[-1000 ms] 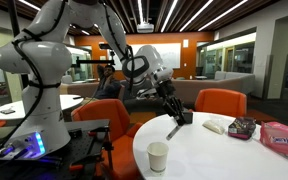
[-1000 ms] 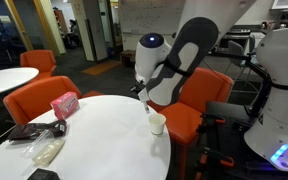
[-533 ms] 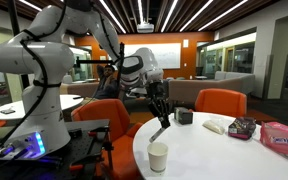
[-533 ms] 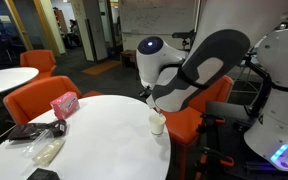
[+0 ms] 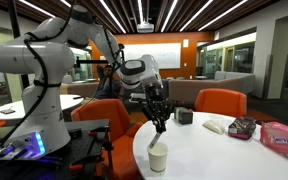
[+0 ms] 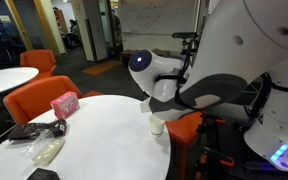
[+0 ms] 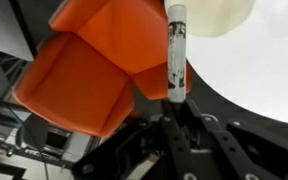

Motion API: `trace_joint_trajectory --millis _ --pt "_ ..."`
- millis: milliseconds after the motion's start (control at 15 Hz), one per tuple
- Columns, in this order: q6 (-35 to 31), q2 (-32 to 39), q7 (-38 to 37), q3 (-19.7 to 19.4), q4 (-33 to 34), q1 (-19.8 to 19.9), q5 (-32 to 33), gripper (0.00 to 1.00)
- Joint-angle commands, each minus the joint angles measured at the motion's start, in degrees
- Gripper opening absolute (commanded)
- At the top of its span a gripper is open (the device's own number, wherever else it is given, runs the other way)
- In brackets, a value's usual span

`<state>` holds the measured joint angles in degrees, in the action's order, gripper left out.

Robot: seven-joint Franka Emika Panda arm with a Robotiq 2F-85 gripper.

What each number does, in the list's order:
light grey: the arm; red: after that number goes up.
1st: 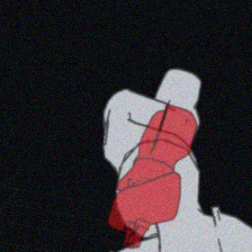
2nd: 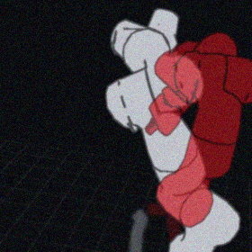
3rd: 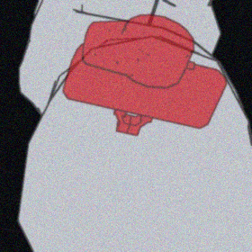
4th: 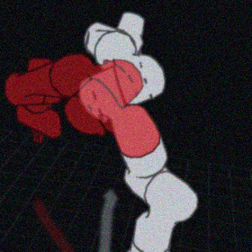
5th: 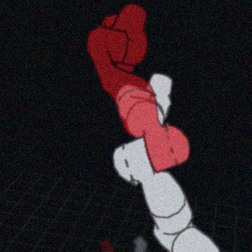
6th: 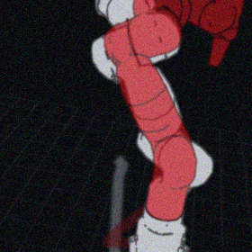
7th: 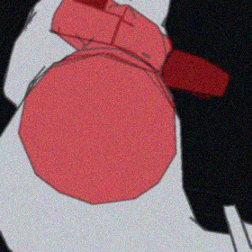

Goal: Put the marker in the cup

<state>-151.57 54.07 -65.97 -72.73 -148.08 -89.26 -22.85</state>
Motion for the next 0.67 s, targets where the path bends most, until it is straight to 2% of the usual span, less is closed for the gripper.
trace_joint_trajectory --millis 0,200,600 --pt "7.0 4.6 -10.3 -0.2 2.6 -1.0 1.0 0.05" --pt "10.7 5.0 -15.2 1.6 5.3 0.5 2.6 0.05" --pt "11.9 6.1 -23.1 5.2 10.2 3.9 5.8 0.05"
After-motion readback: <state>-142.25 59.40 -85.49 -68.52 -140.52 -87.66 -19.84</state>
